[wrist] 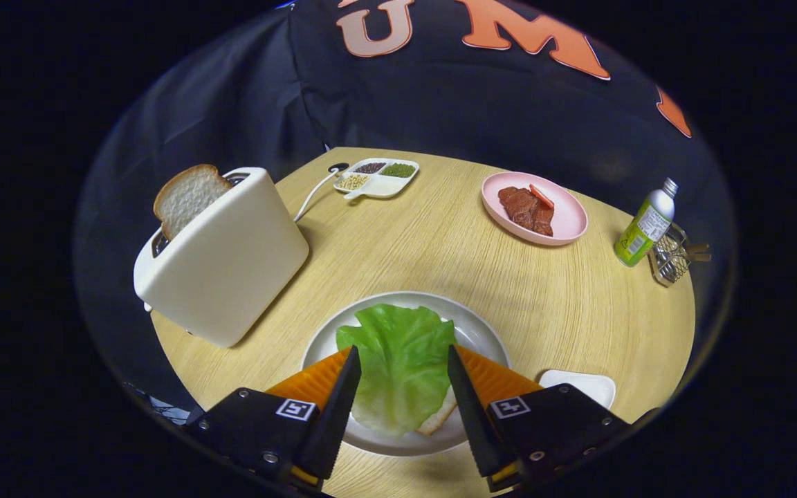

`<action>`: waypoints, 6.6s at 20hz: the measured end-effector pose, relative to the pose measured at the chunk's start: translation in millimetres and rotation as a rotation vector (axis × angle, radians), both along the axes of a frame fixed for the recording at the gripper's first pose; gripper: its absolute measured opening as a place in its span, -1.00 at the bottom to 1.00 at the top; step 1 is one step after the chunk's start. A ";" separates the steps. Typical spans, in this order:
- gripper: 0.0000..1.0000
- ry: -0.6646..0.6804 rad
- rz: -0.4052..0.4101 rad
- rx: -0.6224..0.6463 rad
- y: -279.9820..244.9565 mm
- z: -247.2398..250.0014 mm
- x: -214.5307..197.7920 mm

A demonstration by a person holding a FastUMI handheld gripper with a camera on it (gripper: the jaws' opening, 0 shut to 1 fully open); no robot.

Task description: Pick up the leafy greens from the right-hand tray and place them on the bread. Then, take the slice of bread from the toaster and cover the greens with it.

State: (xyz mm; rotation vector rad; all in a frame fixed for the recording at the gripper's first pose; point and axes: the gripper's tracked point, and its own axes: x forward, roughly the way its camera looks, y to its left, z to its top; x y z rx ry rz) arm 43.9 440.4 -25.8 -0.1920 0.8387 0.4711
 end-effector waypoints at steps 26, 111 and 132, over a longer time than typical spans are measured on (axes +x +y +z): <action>0.76 0.141 0.104 0.022 242.7 125.0 -17.6; 0.68 -0.649 -0.206 0.155 -114.1 128.1 6.2; 0.84 -1.081 -0.286 0.194 -141.7 247.2 -66.8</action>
